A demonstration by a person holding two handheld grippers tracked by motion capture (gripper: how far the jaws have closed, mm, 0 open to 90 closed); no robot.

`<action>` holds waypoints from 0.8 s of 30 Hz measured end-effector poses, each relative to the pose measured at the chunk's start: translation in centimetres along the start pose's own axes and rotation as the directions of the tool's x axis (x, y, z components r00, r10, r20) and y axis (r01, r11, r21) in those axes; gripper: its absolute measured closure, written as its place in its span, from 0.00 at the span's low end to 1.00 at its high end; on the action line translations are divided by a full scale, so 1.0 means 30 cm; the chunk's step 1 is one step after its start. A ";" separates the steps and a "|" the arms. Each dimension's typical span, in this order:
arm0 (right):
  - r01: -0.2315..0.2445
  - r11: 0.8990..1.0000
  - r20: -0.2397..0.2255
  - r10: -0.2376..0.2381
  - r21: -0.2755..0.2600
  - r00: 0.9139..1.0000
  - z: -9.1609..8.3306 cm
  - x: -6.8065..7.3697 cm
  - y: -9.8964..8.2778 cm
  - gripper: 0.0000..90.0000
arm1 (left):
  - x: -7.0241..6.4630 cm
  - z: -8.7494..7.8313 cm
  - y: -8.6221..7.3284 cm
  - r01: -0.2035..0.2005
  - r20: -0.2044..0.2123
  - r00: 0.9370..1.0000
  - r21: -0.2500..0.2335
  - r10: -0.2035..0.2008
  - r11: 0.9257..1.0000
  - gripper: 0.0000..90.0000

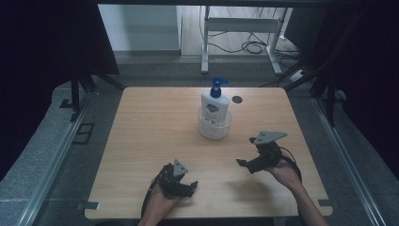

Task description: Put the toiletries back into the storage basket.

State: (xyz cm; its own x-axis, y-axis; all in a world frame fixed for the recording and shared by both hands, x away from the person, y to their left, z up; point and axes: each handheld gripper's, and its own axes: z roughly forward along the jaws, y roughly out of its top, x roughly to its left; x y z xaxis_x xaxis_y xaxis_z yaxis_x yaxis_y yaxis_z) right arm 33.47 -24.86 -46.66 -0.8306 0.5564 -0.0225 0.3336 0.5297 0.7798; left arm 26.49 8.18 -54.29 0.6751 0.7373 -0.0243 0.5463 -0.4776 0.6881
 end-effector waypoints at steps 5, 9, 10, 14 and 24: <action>-0.023 1.000 0.001 0.023 -0.001 1.000 0.012 0.019 -0.057 0.00 | -0.001 0.000 0.000 0.001 -0.001 1.000 0.000 -0.001 1.000 0.14; -0.048 0.999 0.004 0.048 -0.005 0.999 0.019 0.032 -0.100 0.00 | -0.002 0.000 -0.001 0.005 -0.001 1.000 -0.001 -0.005 1.000 0.14; -0.052 0.999 0.005 0.052 -0.002 0.999 0.020 0.036 -0.110 0.00 | -0.002 0.000 -0.001 0.006 -0.001 1.000 -0.001 -0.006 1.000 0.14; -0.056 0.998 0.017 0.056 0.008 0.998 0.025 0.049 -0.148 0.00 | -0.002 0.000 -0.001 0.005 -0.002 1.000 -0.001 -0.005 1.000 0.14; -0.086 0.994 0.030 0.084 0.062 0.996 0.060 0.064 -0.246 0.00 | -0.003 0.000 -0.001 0.012 -0.001 1.000 -0.001 -0.012 1.000 0.14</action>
State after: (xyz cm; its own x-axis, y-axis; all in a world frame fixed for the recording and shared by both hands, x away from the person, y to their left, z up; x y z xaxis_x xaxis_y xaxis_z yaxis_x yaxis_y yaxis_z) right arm 30.21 -26.56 -53.58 -0.7856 0.6182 0.0245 0.4312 0.5186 0.7383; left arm 26.41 8.13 -54.30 0.6680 0.7435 -0.0313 0.5537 -0.4685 0.6884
